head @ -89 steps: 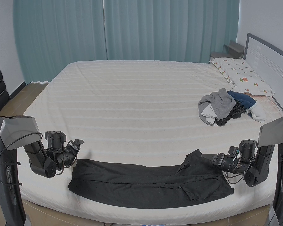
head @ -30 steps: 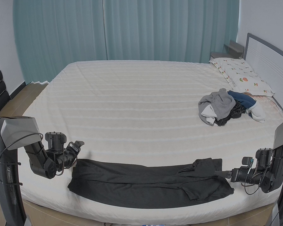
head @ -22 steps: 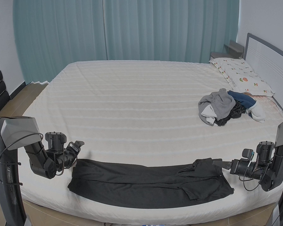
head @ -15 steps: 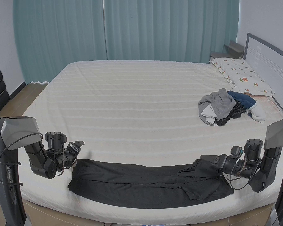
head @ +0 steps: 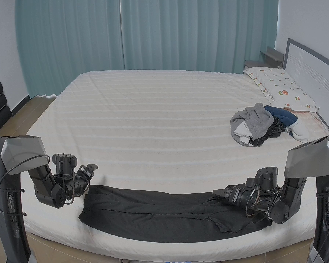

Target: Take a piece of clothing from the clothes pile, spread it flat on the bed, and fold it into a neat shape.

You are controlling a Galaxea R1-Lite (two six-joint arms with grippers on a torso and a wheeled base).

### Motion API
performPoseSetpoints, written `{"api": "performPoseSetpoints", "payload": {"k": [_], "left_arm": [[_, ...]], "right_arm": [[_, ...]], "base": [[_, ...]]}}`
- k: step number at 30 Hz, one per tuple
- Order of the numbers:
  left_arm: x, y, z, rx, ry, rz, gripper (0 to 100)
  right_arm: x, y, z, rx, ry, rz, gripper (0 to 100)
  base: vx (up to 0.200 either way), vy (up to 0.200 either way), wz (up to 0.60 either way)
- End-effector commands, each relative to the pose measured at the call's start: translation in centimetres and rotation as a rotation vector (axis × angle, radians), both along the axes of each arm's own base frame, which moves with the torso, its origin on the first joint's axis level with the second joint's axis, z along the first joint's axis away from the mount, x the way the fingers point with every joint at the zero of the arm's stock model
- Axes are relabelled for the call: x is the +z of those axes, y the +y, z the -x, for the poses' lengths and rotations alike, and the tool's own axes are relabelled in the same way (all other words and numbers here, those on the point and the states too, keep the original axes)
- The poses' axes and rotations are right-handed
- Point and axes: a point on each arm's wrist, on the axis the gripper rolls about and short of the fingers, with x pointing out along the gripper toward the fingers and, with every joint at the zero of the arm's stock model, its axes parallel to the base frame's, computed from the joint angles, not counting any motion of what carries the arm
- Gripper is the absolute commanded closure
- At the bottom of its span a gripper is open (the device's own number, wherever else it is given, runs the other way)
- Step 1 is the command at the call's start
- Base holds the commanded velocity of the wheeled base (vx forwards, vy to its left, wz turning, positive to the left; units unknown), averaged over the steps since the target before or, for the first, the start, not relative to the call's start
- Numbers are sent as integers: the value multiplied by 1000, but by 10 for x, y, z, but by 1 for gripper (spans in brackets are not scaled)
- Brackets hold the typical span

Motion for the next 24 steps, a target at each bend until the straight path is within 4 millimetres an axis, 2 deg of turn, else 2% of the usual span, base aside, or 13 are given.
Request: {"api": "performPoseSetpoints", "payload": {"k": [1, 7, 18, 24], "left_arm": [[0, 0, 0, 0, -1, 0, 0], [0, 0, 0, 1, -1, -1, 0], [0, 0, 0, 5, -1, -3, 0], [0, -1, 0, 3, -1, -3, 0]], "right_arm": [[2, 9, -4, 23, -19, -5, 0], [1, 16, -4, 44, -8, 0, 0], [12, 28, -21, 53, -67, -34, 0], [20, 36, -37, 19, -85, -116, 0]], "base": [[0, 0, 0], [0, 0, 0], [0, 0, 0], [0, 0, 0]]}}
